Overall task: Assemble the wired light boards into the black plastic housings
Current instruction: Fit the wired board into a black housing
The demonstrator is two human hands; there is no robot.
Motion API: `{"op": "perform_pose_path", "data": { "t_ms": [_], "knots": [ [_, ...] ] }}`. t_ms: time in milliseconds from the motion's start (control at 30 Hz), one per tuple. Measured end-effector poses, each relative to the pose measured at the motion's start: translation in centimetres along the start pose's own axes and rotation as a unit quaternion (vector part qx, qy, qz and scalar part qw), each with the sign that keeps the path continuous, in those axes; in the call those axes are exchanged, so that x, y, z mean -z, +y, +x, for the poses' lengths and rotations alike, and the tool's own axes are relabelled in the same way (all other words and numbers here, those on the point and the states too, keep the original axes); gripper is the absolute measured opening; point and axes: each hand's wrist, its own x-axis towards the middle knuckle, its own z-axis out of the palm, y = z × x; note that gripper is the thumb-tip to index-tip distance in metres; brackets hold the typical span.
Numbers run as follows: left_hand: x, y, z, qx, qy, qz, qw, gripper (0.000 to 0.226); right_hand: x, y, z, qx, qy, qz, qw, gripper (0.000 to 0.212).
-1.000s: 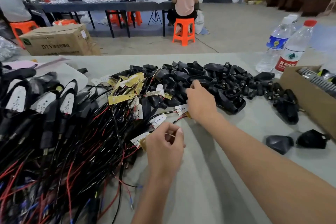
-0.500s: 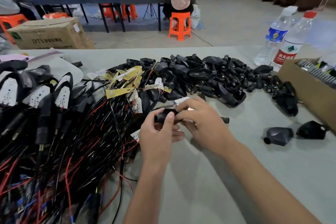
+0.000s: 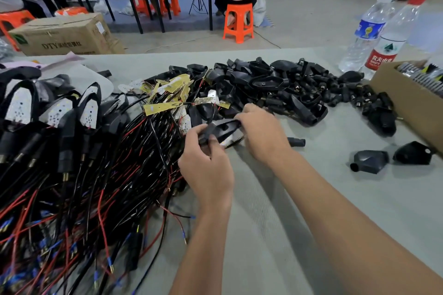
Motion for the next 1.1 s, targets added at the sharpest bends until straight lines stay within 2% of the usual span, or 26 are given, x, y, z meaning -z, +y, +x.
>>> {"op": "perform_pose_path", "data": {
  "t_ms": [100, 167, 300, 400, 533, 667, 767, 900, 933, 1000, 1067, 1100],
  "knots": [
    [0.4, 0.5, -0.4, -0.132, 0.036, 0.041, 0.99, 0.016, 1.2, 1.6, -1.6, -0.036, 0.07, 0.008, 0.997, 0.033],
    [0.4, 0.3, -0.4, -0.197, 0.02, 0.054, 0.979, 0.019, 2.4, 3.0, -3.0, -0.071, 0.126, 0.002, 0.989, 0.037],
    [0.0, -0.2, -0.6, -0.22, -0.069, 0.082, 0.97, 0.029, 4.9, 5.7, -6.0, -0.12, 0.246, 0.039, 0.961, 0.025],
    [-0.2, -0.1, -0.8, -0.221, -0.136, 0.108, 0.96, 0.029, 6.2, 7.9, -7.8, -0.179, 0.324, 0.1, 0.923, 0.023],
    [-0.2, -0.5, -1.3, -0.213, -0.228, 0.116, 0.943, 0.026, 6.5, 9.8, -9.0, -0.239, 0.361, 0.166, 0.886, 0.024],
    [-0.4, -0.6, -1.7, -0.205, -0.273, 0.106, 0.934, 0.033, 5.6, 10.5, -9.4, -0.277, 0.356, 0.256, 0.855, 0.025],
    [-0.7, -0.7, -1.8, -0.133, -0.302, 0.072, 0.941, 0.03, 5.0, 9.9, -9.4, -0.291, 0.366, 0.323, 0.823, 0.027],
    [-1.3, -0.6, -1.8, -0.038, -0.252, -0.021, 0.967, 0.023, 3.7, 7.3, -9.2, -0.29, 0.39, 0.385, 0.784, 0.032],
    [-1.4, -0.5, -1.8, -0.019, -0.246, -0.038, 0.968, 0.022, 3.3, 6.6, -9.1, -0.3, 0.374, 0.412, 0.774, 0.025],
    [-1.4, -0.4, -1.7, 0.012, -0.253, -0.072, 0.965, 0.017, 2.9, 5.0, -8.9, -0.322, 0.276, 0.528, 0.735, 0.011],
    [-1.1, -0.4, -1.6, 0.048, -0.279, -0.117, 0.952, 0.013, 2.4, 4.0, -8.9, -0.334, 0.149, 0.647, 0.669, 0.032],
    [-1.0, -0.3, -1.5, 0.061, -0.299, -0.132, 0.943, 0.014, 2.2, 3.6, -9.0, -0.33, 0.104, 0.676, 0.651, 0.037]
  ]
}}
